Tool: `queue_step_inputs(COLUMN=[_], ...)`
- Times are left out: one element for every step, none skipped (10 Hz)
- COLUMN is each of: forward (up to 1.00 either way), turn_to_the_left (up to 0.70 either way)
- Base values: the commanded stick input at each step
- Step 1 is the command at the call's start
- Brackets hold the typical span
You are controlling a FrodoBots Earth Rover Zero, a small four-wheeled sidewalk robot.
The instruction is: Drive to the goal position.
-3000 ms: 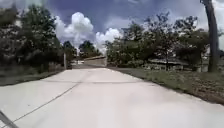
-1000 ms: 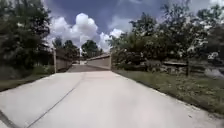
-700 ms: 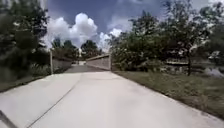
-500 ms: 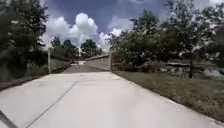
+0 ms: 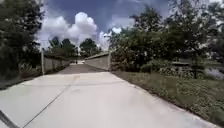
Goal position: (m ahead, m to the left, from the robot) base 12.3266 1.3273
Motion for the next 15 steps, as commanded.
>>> queue_step_inputs(forward=[0.85,0.85,0.85,0.85,0.85,0.85,0.85,0.85,0.85,0.85,0.85,0.85,0.85,0.85,0.85], turn_to_the_left=[0.34,0.34,0.34,0.19,0.00,0.00,0.00,0.00,0.00,0.00,0.00,0.00,0.00,0.00,0.00])
